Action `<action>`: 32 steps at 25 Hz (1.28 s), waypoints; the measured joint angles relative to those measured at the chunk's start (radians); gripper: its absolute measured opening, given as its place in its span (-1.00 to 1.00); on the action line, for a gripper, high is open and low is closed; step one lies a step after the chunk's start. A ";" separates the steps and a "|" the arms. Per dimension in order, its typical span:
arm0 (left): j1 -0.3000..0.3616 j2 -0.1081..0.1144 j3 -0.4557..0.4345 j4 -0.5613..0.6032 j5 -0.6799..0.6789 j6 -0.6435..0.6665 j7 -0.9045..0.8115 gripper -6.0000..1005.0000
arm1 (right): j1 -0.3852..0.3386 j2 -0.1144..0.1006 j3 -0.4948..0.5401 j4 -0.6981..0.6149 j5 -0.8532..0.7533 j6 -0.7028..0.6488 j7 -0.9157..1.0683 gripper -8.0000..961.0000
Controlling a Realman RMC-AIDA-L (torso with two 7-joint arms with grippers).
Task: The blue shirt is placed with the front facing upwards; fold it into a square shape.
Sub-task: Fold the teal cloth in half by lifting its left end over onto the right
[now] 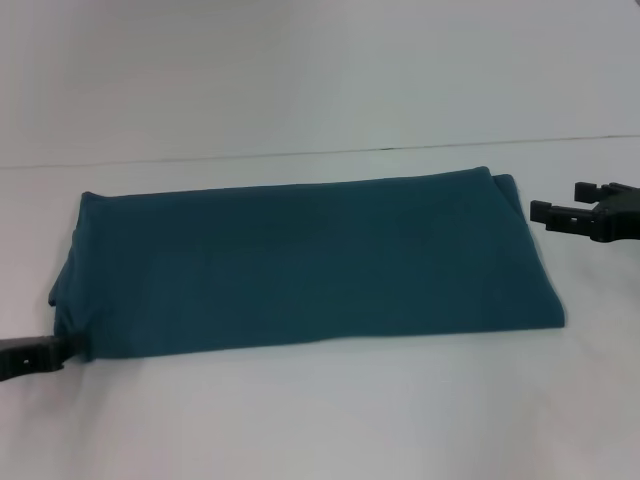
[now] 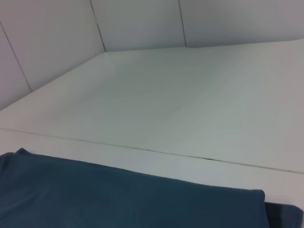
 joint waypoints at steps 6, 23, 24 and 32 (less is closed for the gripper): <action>0.020 -0.002 -0.014 0.000 -0.005 0.033 0.017 -0.96 | -0.001 0.000 -0.001 0.000 0.000 0.000 -0.002 0.90; 0.032 -0.001 -0.087 -0.010 -0.055 0.080 0.046 -0.94 | 0.000 0.006 -0.001 0.000 0.000 0.000 -0.009 0.90; 0.033 -0.001 -0.087 -0.011 -0.053 0.080 0.046 -0.93 | 0.000 0.006 -0.001 0.000 0.000 0.000 -0.009 0.90; 0.033 0.001 -0.101 -0.011 -0.054 0.074 0.042 -0.71 | 0.000 0.007 -0.002 0.000 0.000 0.000 -0.010 0.90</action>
